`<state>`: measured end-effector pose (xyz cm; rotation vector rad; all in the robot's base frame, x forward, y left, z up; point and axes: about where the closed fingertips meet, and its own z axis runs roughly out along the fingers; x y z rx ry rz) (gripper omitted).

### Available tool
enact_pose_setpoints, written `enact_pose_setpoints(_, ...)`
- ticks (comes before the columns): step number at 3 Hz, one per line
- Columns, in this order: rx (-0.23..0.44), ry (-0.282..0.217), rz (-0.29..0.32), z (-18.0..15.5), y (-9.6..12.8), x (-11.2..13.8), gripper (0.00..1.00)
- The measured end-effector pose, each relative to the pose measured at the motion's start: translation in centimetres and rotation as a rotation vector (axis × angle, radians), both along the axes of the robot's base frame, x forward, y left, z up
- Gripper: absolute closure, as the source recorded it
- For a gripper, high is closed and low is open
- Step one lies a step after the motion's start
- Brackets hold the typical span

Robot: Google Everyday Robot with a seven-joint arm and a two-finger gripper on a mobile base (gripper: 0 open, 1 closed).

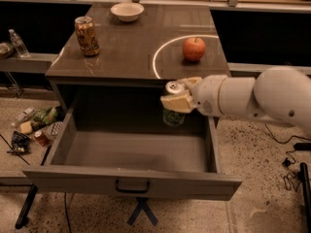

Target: Place green can into top drawer

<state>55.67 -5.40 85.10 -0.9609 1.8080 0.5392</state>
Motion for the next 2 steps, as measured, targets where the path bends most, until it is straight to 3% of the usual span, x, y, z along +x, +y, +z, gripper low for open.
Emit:
enact_pose_setpoints(1,-0.029,-0.025,0.024,-4.9,0.7,0.4,0.98)
enact_pose_setpoints(2,0.034,-0.004,0.103,-10.4,2.6,0.8,0.67)
